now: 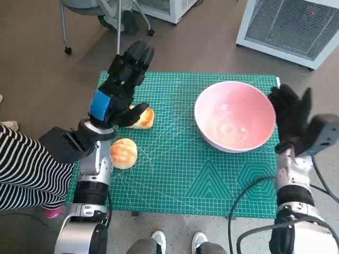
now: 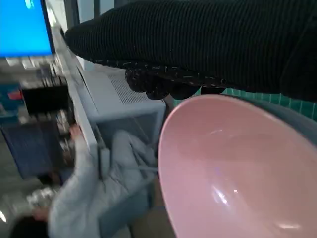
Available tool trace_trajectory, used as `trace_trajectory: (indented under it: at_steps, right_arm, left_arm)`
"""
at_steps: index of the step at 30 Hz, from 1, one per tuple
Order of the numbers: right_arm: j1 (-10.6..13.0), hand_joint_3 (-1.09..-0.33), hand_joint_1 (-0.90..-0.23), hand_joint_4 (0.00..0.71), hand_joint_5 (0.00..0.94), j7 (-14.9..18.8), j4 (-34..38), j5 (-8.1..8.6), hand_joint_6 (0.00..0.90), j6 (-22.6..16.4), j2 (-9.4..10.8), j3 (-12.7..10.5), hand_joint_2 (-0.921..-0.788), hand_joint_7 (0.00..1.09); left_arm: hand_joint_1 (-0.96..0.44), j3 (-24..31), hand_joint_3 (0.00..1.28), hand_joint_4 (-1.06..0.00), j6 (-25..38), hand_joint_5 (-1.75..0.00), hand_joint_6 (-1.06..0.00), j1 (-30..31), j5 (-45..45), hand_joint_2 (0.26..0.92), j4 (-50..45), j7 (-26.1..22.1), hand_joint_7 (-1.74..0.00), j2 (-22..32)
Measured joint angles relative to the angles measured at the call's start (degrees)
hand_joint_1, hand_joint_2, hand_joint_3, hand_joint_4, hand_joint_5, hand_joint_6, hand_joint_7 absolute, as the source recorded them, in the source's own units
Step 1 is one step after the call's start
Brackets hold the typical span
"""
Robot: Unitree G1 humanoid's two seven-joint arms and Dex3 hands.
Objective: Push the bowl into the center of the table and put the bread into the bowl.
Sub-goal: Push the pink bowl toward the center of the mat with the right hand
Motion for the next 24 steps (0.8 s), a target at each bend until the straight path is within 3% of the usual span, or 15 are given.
trace_trajectory:
  at_steps: [9,16,22,24]
  right_arm:
    - [-1.2,-0.792,-0.679,0.134,0.006,1.2,0.1,0.07,0.084,0.8,2.4,0.2,-0.921,0.24]
    - [-1.5,-0.796,-0.681,0.125,0.003,1.6,0.1,0.12,0.082,1.0,3.6,-0.4,-0.921,0.23]
    - [-3.2,-0.779,-0.706,0.089,0.000,3.9,0.1,4.75,0.070,1.4,7.2,-4.4,-0.921,0.21]
    - [-3.8,-0.763,-0.703,0.083,0.000,4.6,0.1,5.37,0.067,1.6,8.4,-5.1,-0.921,0.20]
  left_arm:
    - [-0.69,0.1,0.30,-0.08,0.0,0.00,0.00,0.2,0.0,0.921,0.0,-0.2,-0.38,0.1]
    - [-0.69,0.1,0.30,-0.08,0.0,0.00,0.00,0.2,0.0,0.921,0.0,-0.2,-0.38,0.1]
    - [-0.69,0.3,0.30,-0.08,0.0,0.00,0.00,0.2,0.0,0.921,0.0,0.1,-0.38,0.3]
    - [-0.69,0.2,0.30,-0.08,0.0,0.00,0.00,0.2,0.0,0.921,0.0,0.1,-0.38,0.1]
